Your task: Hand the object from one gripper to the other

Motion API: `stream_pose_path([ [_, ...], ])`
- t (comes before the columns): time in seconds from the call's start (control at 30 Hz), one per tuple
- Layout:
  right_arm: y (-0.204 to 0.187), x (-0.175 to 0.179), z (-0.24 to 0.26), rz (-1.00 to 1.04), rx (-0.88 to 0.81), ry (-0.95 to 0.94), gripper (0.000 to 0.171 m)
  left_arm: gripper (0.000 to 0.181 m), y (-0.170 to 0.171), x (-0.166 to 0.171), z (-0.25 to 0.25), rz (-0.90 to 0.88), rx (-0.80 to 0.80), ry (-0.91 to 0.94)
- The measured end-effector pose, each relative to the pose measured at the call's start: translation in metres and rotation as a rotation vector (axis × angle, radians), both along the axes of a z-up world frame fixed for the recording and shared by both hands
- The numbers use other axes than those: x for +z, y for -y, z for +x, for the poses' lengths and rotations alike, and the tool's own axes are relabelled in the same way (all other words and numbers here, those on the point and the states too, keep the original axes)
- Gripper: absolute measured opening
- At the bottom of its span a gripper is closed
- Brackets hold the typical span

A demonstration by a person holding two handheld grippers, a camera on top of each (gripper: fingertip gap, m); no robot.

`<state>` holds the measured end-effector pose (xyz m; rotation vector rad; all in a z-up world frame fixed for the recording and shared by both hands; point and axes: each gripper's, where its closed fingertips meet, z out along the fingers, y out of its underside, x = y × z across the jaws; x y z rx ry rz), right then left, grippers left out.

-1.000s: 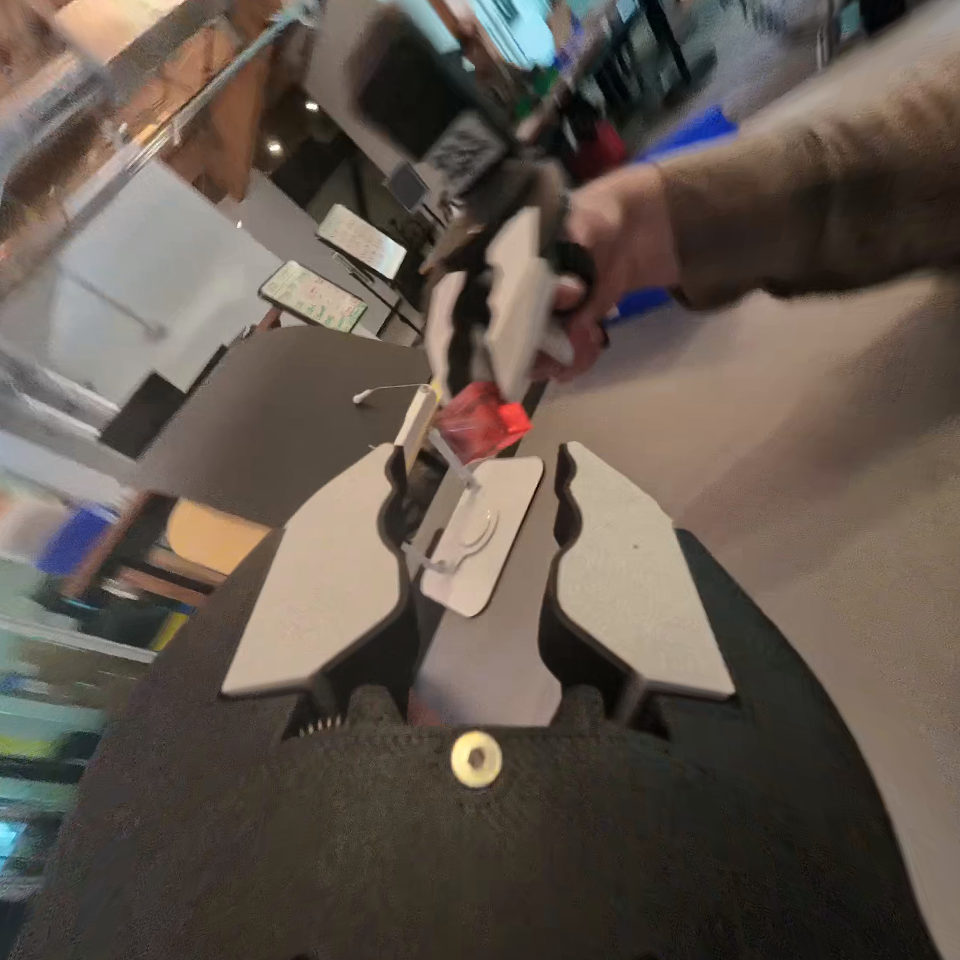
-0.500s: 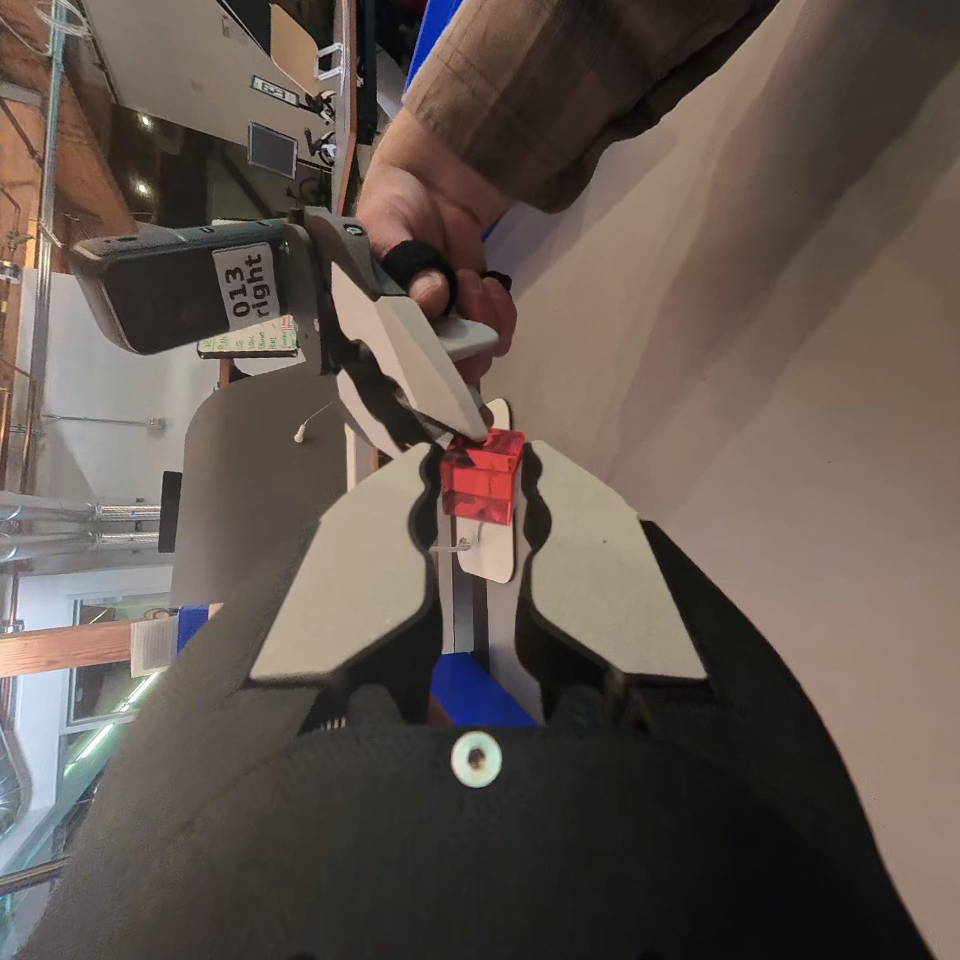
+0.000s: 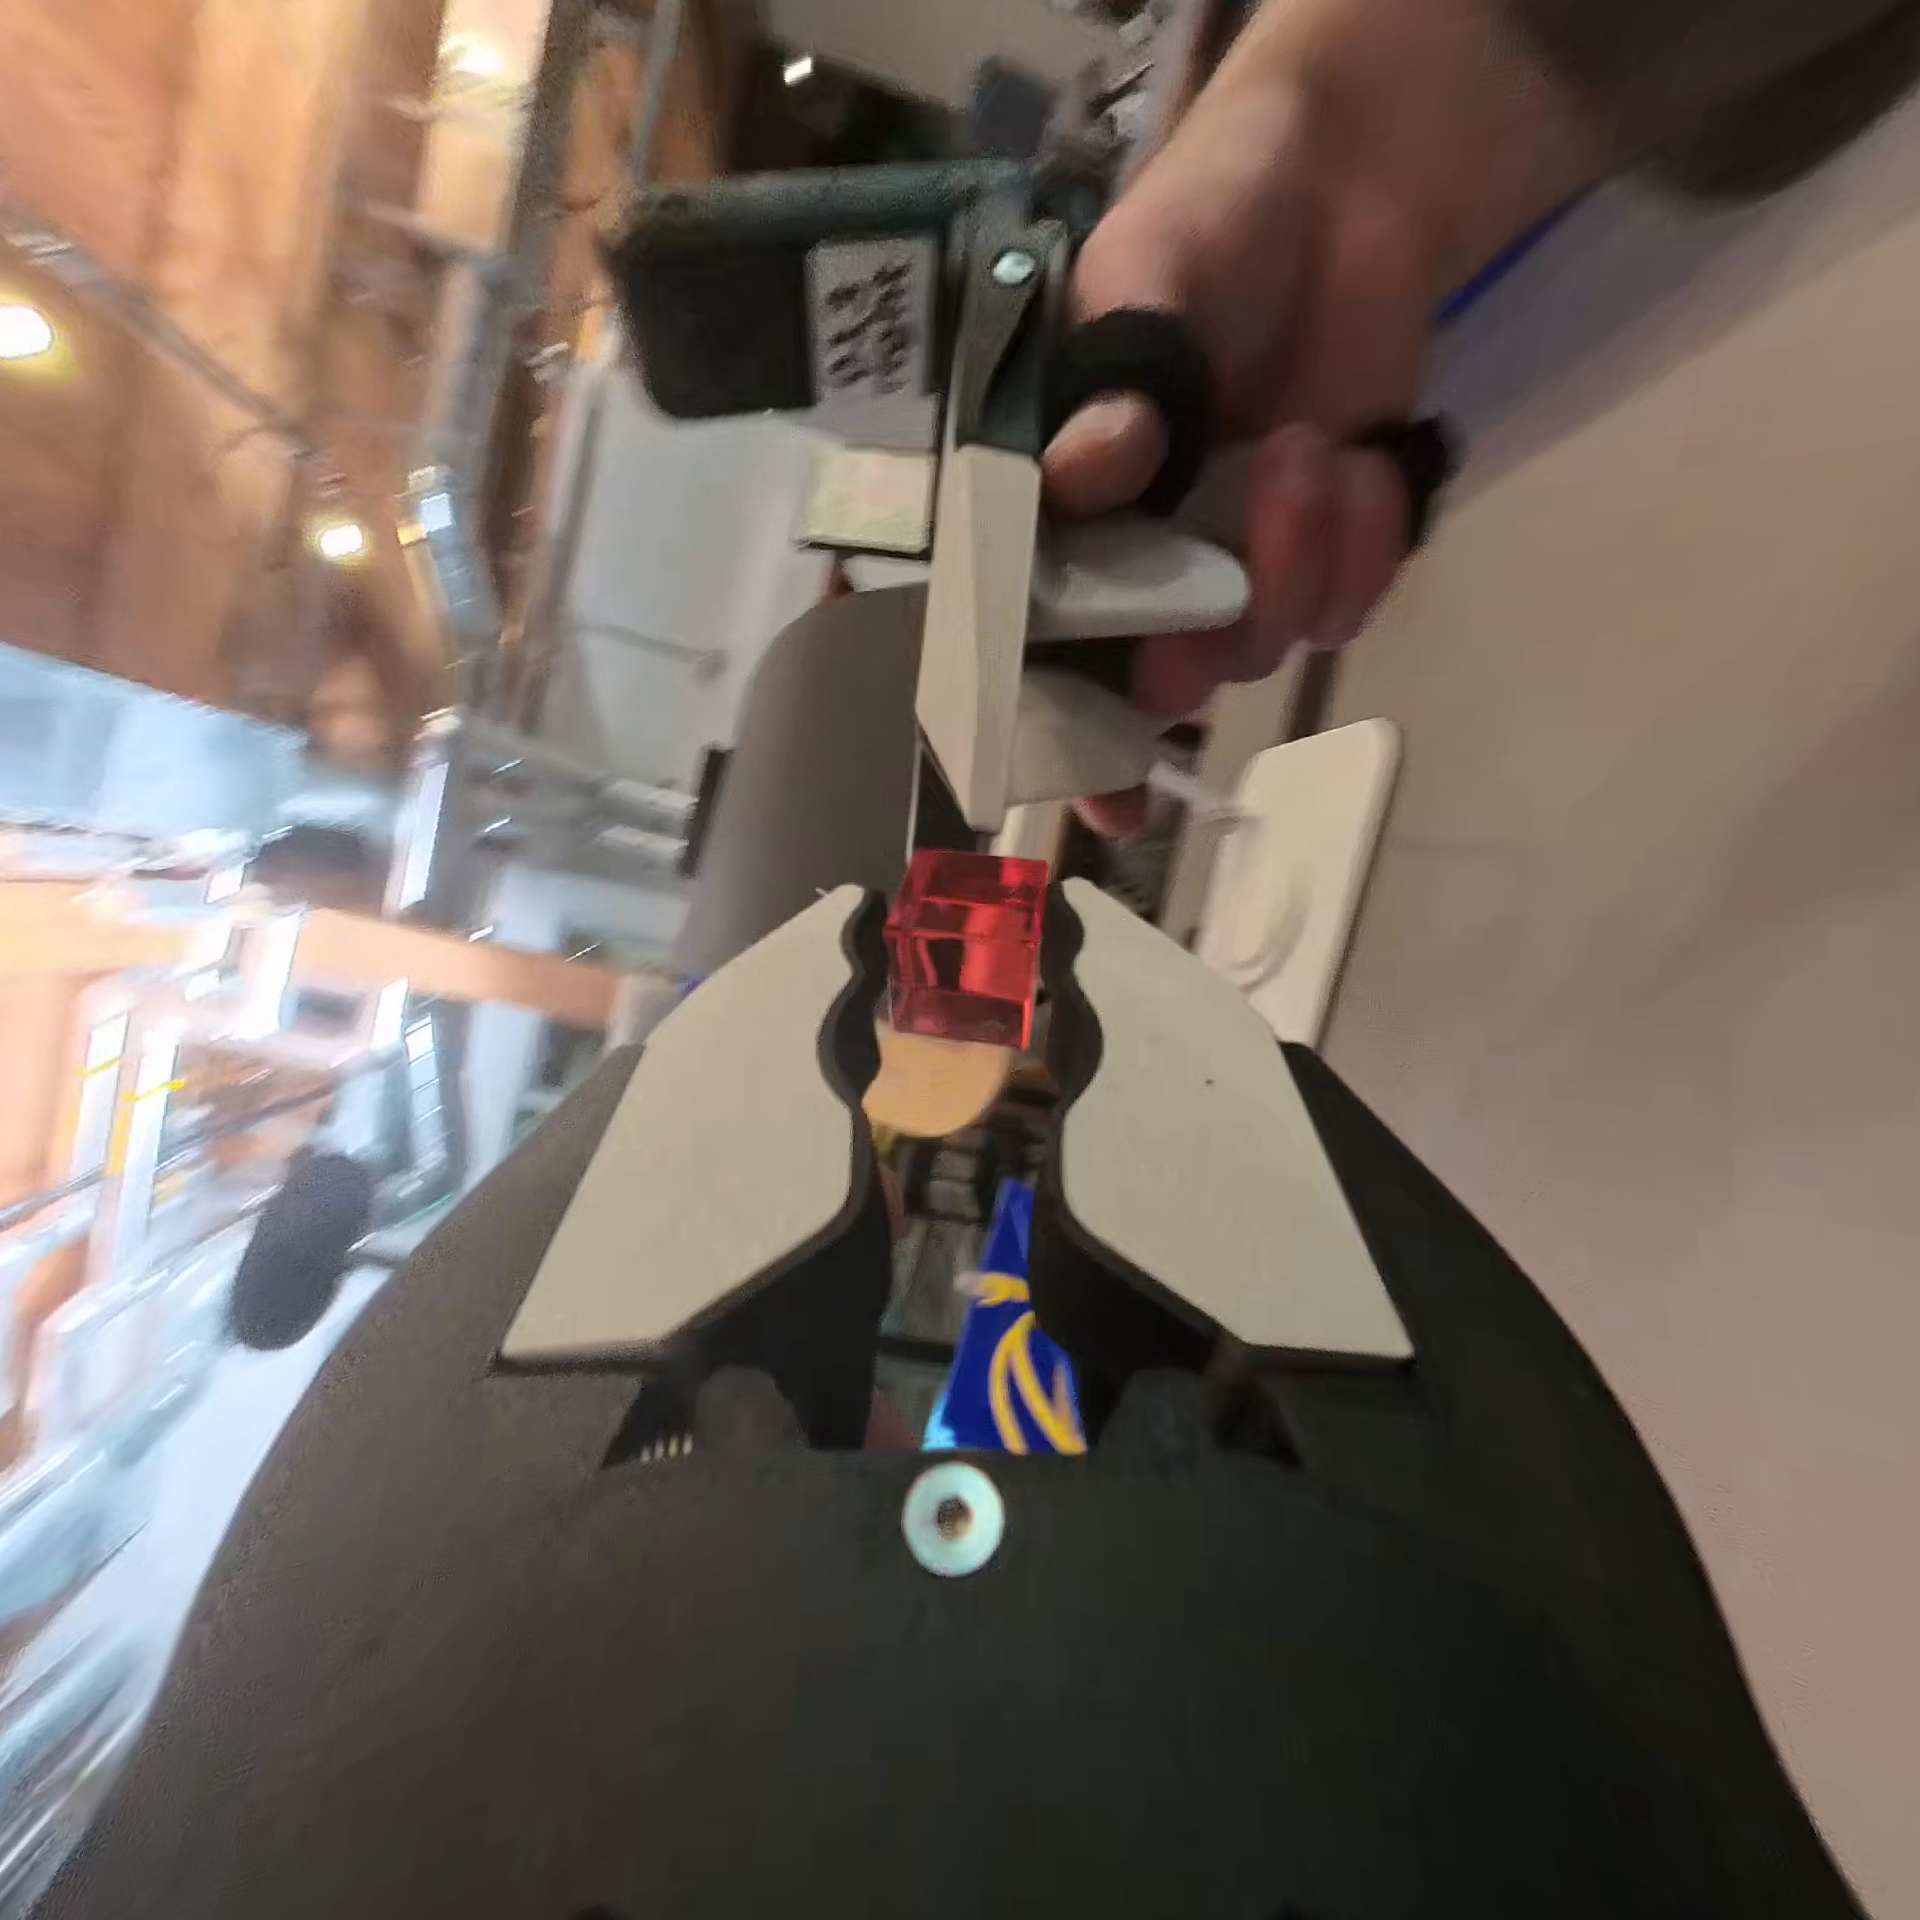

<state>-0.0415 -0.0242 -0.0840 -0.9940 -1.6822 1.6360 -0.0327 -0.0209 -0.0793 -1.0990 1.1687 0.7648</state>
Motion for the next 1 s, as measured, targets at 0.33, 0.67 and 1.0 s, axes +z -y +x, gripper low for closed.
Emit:
stream_pose_path([
  [0.33, -0.011, 0.017, -0.040, 0.180, -0.348, -0.081, 0.036, 0.028, -0.026, 0.019, -0.032, 0.232, 0.266, -0.067],
  [0.67, -0.013, 0.008, -0.041, 0.199, -0.333, -0.058, 0.025, 0.038, -0.027, 0.007, -0.027, 0.161, 0.216, -0.102],
  [1.0, 0.006, -0.018, -0.003, 0.606, -0.146, 0.010, 0.025, 0.044, 0.001, -0.007, -0.010, -0.233, -0.100, -0.056],
])
